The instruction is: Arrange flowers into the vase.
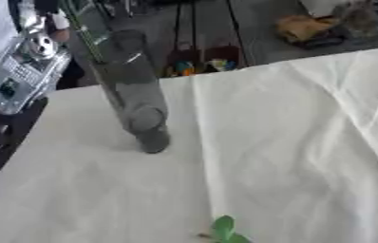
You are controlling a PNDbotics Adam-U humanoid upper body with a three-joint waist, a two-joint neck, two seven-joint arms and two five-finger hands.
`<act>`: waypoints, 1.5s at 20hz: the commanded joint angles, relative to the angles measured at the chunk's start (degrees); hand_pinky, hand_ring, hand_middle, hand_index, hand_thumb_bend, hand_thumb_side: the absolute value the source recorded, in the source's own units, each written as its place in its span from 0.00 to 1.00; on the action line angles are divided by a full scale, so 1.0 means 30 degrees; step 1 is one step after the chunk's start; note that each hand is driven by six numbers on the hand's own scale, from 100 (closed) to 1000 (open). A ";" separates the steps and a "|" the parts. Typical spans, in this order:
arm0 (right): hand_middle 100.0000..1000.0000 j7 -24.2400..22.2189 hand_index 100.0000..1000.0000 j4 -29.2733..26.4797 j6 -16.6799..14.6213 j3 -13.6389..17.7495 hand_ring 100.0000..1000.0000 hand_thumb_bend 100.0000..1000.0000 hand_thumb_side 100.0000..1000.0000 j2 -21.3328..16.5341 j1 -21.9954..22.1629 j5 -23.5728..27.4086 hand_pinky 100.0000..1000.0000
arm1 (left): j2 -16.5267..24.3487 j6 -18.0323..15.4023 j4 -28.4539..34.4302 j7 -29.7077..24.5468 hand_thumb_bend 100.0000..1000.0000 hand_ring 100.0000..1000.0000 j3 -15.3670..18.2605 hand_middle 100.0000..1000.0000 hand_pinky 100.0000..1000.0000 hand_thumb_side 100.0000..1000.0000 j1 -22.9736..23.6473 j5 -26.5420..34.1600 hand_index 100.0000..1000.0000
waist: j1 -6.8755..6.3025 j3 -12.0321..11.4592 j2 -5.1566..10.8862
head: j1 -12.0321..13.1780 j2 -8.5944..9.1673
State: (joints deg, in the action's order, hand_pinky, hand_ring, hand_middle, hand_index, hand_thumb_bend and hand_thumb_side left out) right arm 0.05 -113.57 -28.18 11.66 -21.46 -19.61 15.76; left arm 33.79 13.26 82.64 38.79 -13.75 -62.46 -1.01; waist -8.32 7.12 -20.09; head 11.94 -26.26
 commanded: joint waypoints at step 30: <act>0.47 0.0110 0.80 -0.0341 0.0118 0.0144 0.83 0.00 1.00 -0.0261 -0.0223 -0.0040 0.75 | 0.1280 0.0362 0.0382 -0.6257 0.00 0.85 -0.0290 0.92 0.62 1.00 0.0440 -0.3886 0.88 | 0.0114 -0.0088 0.0385 | -0.0126 0.0369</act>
State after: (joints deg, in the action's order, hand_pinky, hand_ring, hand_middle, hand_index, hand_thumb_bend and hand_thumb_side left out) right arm 0.28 -113.57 -27.94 11.66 -21.45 -19.66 15.76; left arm 35.36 14.26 83.13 20.52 -15.14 -60.43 -12.14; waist -8.38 6.98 -20.15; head 11.59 -25.61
